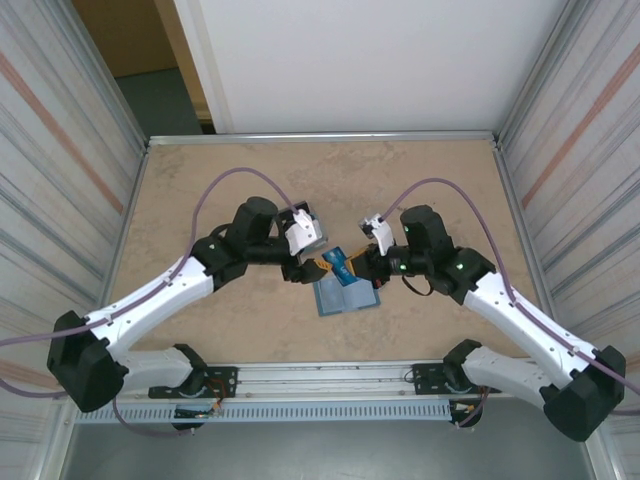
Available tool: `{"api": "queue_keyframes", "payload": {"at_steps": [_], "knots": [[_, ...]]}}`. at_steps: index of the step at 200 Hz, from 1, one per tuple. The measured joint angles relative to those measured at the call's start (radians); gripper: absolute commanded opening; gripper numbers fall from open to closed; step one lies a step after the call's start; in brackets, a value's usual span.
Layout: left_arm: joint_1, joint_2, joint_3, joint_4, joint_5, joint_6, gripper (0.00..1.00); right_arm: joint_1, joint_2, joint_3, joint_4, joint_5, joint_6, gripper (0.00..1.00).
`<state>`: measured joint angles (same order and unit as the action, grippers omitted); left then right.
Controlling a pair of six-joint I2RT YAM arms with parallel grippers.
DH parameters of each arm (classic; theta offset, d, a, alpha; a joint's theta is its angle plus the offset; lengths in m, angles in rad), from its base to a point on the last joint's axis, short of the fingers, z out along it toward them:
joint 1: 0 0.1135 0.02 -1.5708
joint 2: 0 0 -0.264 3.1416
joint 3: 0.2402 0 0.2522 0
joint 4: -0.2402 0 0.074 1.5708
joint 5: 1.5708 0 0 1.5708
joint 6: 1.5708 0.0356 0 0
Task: Take the credit cards out of the card holder
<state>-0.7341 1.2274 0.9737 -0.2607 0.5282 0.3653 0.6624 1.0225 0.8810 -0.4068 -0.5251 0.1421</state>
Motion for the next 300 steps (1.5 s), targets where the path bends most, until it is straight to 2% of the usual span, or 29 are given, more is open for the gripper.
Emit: {"api": "queue_keyframes", "payload": {"at_steps": [13,32,66,85,97,104,115,140,170,204,252,300], "knots": [[0.0,0.014,0.006,-0.014,0.031,0.022,0.43,0.013,0.02,0.013,-0.015,0.0,-0.02,0.0],[0.0,0.038,0.017,-0.043,0.066,0.052,0.32,0.026,0.039,0.026,-0.036,0.001,-0.04,0.0],[-0.001,0.056,0.026,-0.084,0.106,0.086,0.0,0.03,0.048,0.035,-0.061,0.011,-0.061,0.0],[-0.003,0.057,0.026,-0.095,0.112,0.1,0.0,0.031,0.051,0.035,-0.066,0.017,-0.073,0.0],[-0.003,0.057,0.027,-0.094,0.111,0.102,0.0,0.031,0.05,0.035,-0.066,0.026,-0.073,0.09],[-0.003,0.057,0.027,-0.094,0.108,0.102,0.0,0.032,0.05,0.035,-0.064,0.032,-0.074,0.17],[-0.003,0.056,0.027,-0.093,0.108,0.103,0.0,0.032,0.049,0.035,-0.062,0.052,-0.072,0.38],[-0.009,0.029,0.006,-0.065,0.064,0.097,0.0,0.021,0.022,0.031,-0.028,0.09,-0.056,0.6],[-0.009,-0.051,-0.077,0.021,-0.022,0.036,0.0,-0.005,-0.084,-0.022,0.034,0.139,-0.018,0.59],[-0.009,-0.173,-0.181,0.139,-0.08,-0.109,0.0,-0.071,-0.195,-0.109,0.137,0.154,0.074,0.59],[0.011,-0.323,-0.307,0.32,-0.082,-0.391,0.0,-0.129,-0.248,-0.213,0.312,-0.006,0.187,0.57],[0.028,-0.379,-0.373,0.46,-0.045,-0.605,0.0,-0.134,-0.208,-0.227,0.476,-0.174,0.255,0.55]]}}
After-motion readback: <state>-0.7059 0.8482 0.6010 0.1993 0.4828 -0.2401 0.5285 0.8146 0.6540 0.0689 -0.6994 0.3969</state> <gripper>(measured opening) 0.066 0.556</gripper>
